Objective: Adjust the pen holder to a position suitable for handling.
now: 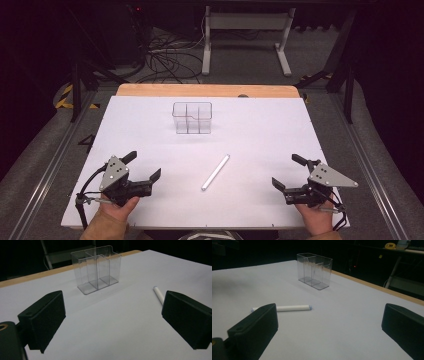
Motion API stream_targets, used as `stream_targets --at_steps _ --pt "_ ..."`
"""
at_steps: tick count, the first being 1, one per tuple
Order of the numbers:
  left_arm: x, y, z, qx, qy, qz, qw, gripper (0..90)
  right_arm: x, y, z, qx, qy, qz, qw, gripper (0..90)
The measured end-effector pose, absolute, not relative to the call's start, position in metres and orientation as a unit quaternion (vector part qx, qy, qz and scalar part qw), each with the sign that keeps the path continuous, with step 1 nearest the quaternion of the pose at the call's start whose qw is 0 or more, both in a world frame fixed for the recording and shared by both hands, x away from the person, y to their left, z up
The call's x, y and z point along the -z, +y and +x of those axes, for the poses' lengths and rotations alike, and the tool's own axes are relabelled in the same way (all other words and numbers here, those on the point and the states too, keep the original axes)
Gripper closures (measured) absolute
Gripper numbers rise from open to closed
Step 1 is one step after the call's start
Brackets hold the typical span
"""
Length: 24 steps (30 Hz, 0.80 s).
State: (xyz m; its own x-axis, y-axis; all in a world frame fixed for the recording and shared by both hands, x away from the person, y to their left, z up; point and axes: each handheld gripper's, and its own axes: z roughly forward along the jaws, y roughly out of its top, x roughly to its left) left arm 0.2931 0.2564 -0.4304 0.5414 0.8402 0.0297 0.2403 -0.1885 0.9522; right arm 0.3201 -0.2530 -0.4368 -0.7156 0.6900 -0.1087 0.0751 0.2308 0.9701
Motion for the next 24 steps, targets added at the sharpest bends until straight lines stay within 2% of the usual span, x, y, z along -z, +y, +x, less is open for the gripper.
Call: stream_targets --at_steps 4,12,16,24 --pt "0.429 0.255 0.293 -0.276 0.376 0.712 0.525 6.2 0.437 -0.253 0.319 -0.565 0.735 0.263 0.268 0.5" --pt "0.426 0.253 0.294 -0.286 0.369 0.722 0.510 6.6 0.439 -0.250 0.317 -0.566 0.738 0.259 0.261 1.3" --pt "0.424 0.251 0.295 -0.260 0.376 0.727 0.512 6.6 0.439 -0.248 0.316 -0.565 0.740 0.259 0.259 2.2" --pt "0.416 0.244 0.298 -0.255 0.374 0.732 0.509 8.5 0.440 -0.250 0.316 -0.566 0.739 0.267 0.250 3.2"
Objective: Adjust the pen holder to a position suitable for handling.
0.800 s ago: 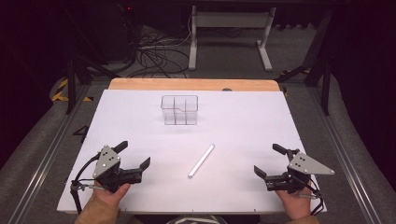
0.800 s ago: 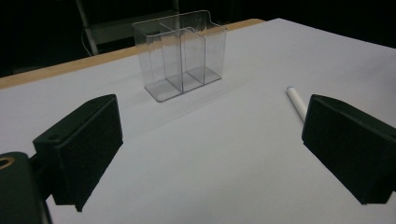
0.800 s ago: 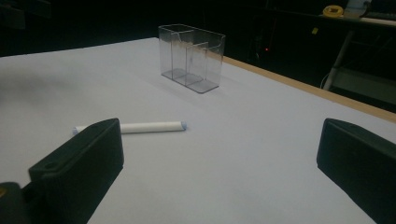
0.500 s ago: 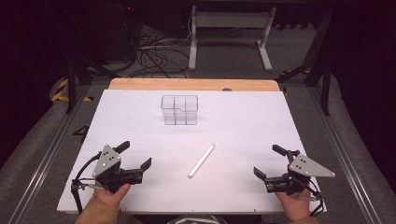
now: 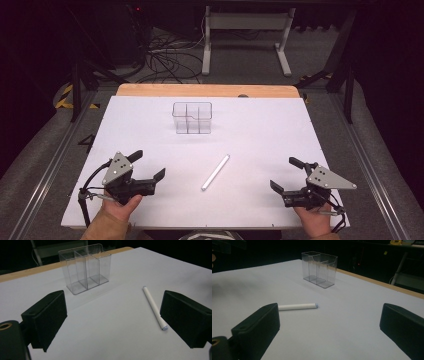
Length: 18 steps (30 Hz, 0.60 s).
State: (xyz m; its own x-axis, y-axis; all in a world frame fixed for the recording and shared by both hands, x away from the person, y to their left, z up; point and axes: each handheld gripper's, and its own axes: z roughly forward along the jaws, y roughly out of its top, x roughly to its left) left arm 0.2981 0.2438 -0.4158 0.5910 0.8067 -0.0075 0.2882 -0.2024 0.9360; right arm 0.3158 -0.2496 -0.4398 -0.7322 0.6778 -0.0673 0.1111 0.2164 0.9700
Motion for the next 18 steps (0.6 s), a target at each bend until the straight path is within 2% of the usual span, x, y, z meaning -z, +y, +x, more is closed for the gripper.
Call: stream_targets --at_steps 18 --pt "0.400 0.206 0.320 -0.235 0.347 0.767 0.486 8.7 0.440 -0.250 0.315 -0.565 0.741 0.267 0.247 3.2"
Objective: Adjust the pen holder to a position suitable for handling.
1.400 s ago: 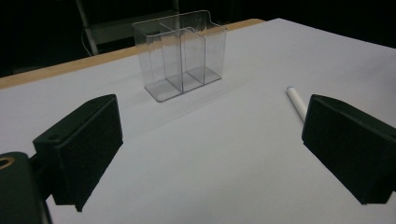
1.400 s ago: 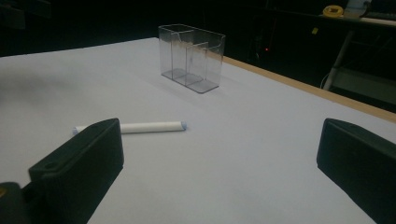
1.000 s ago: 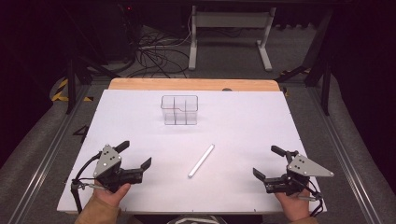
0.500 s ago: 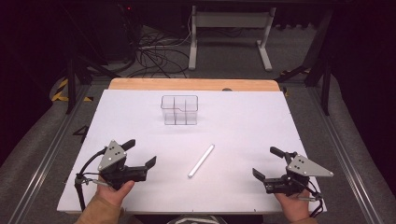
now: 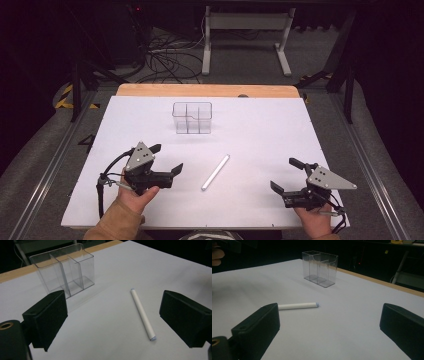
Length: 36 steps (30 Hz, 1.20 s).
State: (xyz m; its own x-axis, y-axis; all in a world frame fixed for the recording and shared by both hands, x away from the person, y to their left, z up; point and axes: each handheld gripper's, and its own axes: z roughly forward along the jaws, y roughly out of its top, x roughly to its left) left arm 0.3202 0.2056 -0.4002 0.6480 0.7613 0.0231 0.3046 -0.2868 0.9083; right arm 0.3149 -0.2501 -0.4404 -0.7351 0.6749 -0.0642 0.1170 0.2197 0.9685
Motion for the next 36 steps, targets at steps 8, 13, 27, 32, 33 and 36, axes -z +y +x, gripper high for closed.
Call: stream_targets --at_steps 8,13,27,32,33,36 --pt "0.395 0.182 0.329 -0.216 0.332 0.784 0.478 8.5 0.440 -0.252 0.315 -0.567 0.740 0.267 0.246 3.2" --pt "0.393 0.169 0.334 -0.204 0.326 0.790 0.477 8.5 0.440 -0.250 0.315 -0.566 0.743 0.262 0.242 3.2" --pt "0.385 0.137 0.345 -0.189 0.334 0.789 0.479 10.0 0.441 -0.249 0.315 -0.563 0.747 0.259 0.242 3.2" --pt "0.384 0.131 0.347 -0.188 0.329 0.793 0.477 11.2 0.441 -0.251 0.315 -0.565 0.745 0.259 0.242 3.2" --pt "0.384 0.130 0.347 -0.190 0.328 0.796 0.471 12.0 0.441 -0.251 0.314 -0.565 0.746 0.259 0.241 3.2" --pt "0.385 0.125 0.350 -0.184 0.326 0.805 0.460 13.6 0.442 -0.250 0.315 -0.563 0.747 0.259 0.240 3.2"
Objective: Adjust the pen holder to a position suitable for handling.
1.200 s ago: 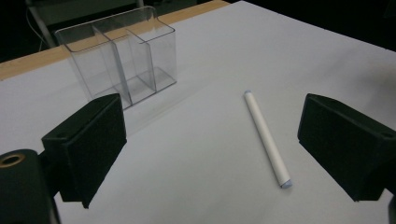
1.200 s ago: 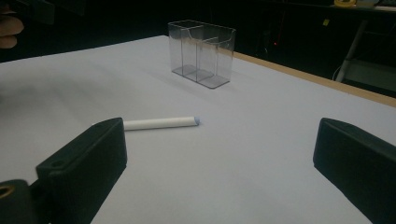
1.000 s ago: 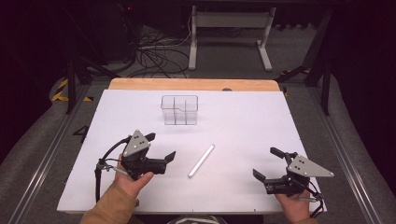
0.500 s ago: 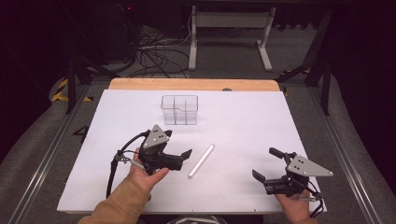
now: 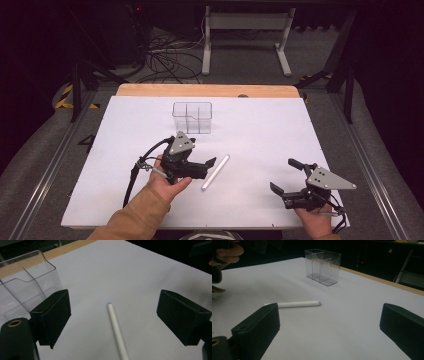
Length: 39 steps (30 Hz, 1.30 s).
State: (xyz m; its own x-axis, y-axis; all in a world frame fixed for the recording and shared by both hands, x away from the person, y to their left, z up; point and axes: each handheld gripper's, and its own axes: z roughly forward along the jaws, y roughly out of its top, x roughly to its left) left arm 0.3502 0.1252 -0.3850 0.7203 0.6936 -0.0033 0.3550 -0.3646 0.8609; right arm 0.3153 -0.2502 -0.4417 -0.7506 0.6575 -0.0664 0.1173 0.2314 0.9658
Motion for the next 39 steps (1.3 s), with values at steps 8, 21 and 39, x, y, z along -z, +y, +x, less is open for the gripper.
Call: stream_targets --at_steps 8,21,39 --pt "0.380 0.111 0.354 -0.184 0.328 0.825 0.423 18.5 0.442 -0.249 0.315 -0.562 0.750 0.258 0.236 3.8" --pt "0.382 0.094 0.367 -0.140 0.344 0.860 0.349 37.0 0.442 -0.249 0.316 -0.561 0.752 0.256 0.234 4.6" --pt "0.399 0.075 0.395 -0.030 0.380 0.886 0.264 42.4 0.443 -0.249 0.316 -0.556 0.756 0.251 0.235 4.9"
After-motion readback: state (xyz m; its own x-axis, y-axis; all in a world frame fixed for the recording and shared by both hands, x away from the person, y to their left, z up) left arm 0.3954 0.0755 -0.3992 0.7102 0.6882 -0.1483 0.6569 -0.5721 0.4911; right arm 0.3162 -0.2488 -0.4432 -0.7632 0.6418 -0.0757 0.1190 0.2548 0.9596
